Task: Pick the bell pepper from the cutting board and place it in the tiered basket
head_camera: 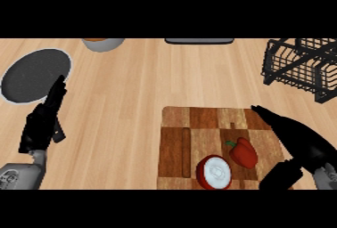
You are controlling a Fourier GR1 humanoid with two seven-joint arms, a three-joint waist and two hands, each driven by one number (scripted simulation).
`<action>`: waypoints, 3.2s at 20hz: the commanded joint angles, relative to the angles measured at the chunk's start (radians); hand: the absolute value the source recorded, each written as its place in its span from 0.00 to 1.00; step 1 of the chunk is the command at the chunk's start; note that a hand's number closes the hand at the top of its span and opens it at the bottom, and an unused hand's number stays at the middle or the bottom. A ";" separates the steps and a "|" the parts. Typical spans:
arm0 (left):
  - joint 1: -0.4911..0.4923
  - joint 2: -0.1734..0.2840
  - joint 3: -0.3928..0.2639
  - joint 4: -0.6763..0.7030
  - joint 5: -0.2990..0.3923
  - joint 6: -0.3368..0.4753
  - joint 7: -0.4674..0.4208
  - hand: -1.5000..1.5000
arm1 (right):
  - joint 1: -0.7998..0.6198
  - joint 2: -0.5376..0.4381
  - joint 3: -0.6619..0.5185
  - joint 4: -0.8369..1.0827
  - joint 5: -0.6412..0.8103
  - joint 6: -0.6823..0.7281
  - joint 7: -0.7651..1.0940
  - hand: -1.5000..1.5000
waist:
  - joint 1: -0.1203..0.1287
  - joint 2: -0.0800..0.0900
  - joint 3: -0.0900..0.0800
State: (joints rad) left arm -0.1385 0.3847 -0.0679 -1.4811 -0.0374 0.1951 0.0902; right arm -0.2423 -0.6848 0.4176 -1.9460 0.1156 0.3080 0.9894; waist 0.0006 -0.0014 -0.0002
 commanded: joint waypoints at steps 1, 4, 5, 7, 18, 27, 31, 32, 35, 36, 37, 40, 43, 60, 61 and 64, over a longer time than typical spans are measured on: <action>-0.050 -0.025 0.020 0.034 -0.037 0.014 0.014 0.50 | 0.016 0.005 -0.021 -0.040 0.053 0.067 0.054 0.00 | -0.004 0.001 0.000; -0.040 -0.051 0.023 0.109 -0.035 -0.019 -0.060 0.50 | 0.043 0.048 0.001 -0.003 0.114 0.061 0.020 0.00 | -0.004 0.002 0.000; 0.022 -0.006 0.036 -0.020 -0.026 -0.043 0.003 0.50 | 0.052 0.046 -0.017 0.017 0.113 0.078 -0.003 0.00 | 0.002 0.000 0.000; 0.060 -0.029 0.034 -0.048 -0.034 -0.034 -0.013 0.50 | 0.051 0.093 0.015 -0.013 0.139 0.083 0.056 0.00 | 0.002 0.000 0.000; 0.047 -0.040 0.073 -0.025 -0.054 -0.075 -0.017 0.50 | 0.002 0.221 0.008 0.103 0.191 0.126 0.103 0.00 | 0.005 0.001 0.000; 0.010 -0.109 0.088 -0.008 -0.114 -0.064 -0.013 0.50 | 0.111 0.284 -0.029 0.181 0.314 0.133 -0.091 0.00 | 0.000 0.001 0.000; 0.025 -0.062 0.140 0.010 -0.083 -0.129 -0.046 0.50 | 0.082 0.358 -0.001 0.247 0.355 0.128 -0.080 0.00 | 0.002 0.001 0.000; -0.067 -0.109 0.106 0.045 -0.133 -0.083 0.013 0.50 | 0.066 0.340 -0.071 0.218 0.300 0.192 -0.056 0.00 | -0.002 0.001 0.000; -0.007 -0.109 0.118 0.011 -0.114 -0.111 -0.021 0.50 | 0.091 0.385 -0.029 0.263 0.331 0.184 -0.072 0.00 | 0.000 0.001 0.000; -0.051 -0.078 0.156 0.084 -0.097 -0.126 -0.037 0.50 | 0.073 0.350 -0.054 0.346 0.314 0.197 -0.147 1.00 | -0.001 0.003 0.000; 0.012 -0.103 0.129 0.041 -0.109 -0.111 -0.053 0.50 | 0.094 0.349 -0.020 0.283 0.285 0.260 -0.093 1.00 | 0.001 0.002 0.000; 0.010 -0.137 0.081 -0.015 -0.145 -0.082 -0.002 0.50 | 0.039 0.349 0.115 0.296 0.407 0.251 -0.181 1.00 | 0.011 0.001 0.000; 0.005 -0.126 0.113 -0.047 -0.140 -0.091 0.018 0.50 | 0.005 0.362 0.060 0.361 0.463 0.227 -0.235 1.00 | 0.005 0.001 0.000; -0.070 -0.115 0.141 0.048 -0.127 -0.144 -0.034 0.50 | -0.381 0.678 -0.213 0.573 0.688 -0.229 0.023 1.00 | 0.055 0.019 0.000; -0.062 -0.132 0.120 0.034 -0.135 -0.140 -0.024 0.50 | -0.401 0.681 -0.178 0.577 0.715 -0.309 0.035 1.00 | 0.060 0.016 0.000; -0.055 -0.134 0.120 0.034 -0.145 -0.130 -0.027 0.50 | -0.511 0.665 -0.273 0.583 0.789 -0.405 0.026 1.00 | 0.041 0.011 0.000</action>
State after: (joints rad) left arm -0.1884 0.2578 0.0555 -1.4489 -0.1759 0.0574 0.0583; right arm -0.6241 -0.0323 0.2085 -1.4098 0.8112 0.0650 0.9809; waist 0.0484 0.0116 -0.0006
